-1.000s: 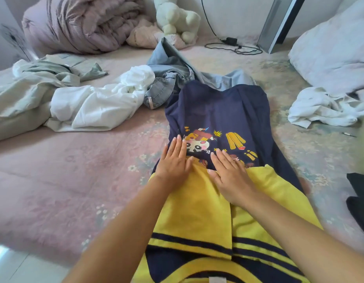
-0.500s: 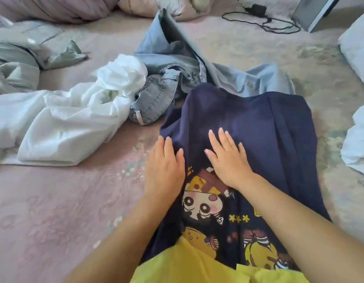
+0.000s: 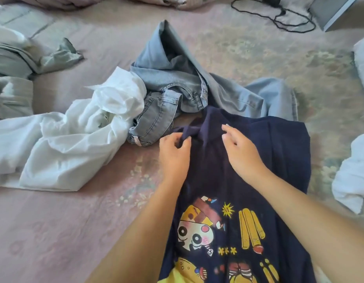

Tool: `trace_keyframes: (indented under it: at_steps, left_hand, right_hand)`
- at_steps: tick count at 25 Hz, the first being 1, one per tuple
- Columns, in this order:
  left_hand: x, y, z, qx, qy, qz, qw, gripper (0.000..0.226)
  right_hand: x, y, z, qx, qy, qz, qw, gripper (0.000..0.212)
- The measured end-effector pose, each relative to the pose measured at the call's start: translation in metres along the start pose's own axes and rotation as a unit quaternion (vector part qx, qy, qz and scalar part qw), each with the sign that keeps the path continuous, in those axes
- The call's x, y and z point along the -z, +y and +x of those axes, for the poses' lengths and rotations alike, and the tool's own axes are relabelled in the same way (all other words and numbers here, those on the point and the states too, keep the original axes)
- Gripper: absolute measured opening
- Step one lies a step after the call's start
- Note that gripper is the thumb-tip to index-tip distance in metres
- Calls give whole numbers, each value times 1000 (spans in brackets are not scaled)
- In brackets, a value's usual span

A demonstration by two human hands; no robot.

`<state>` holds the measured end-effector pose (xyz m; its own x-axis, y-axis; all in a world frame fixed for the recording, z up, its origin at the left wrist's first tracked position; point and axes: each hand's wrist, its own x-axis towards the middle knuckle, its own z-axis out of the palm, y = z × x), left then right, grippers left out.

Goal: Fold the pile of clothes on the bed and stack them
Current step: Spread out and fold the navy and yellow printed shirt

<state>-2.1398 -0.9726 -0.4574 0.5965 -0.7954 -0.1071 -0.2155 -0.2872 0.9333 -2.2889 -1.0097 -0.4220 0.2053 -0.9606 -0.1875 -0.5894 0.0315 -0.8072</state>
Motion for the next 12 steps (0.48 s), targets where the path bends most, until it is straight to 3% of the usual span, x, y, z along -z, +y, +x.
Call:
trace_keyframes:
  at_steps: [2,4,6,8,11,12]
  left_hand:
    - [-14,6,-26,-146,-64,62,985,26]
    - [-36,7,-53,-284,-118,173,936,38]
    - [-52,3,-78,-383,-234,332,830,54]
    - [-56,-4,-96,-381,-331,432,747,72]
    - [-39,-17,-114,-345,-282,444,777,94]
    - [-33,-25,-118,-335,-262,453,784,98]
  right_hand:
    - [11,-12,9,-34,42,44,998,34]
    - [27,-12,17,-79,40,-3,996,34]
    - [40,-1,21,-117,18,-57,991,41]
    - [47,9,24,-125,-8,-57,990,47]
    - [46,22,29,-141,-131,-238,952,86]
    - [44,26,31,-143,-156,-309,927,85]
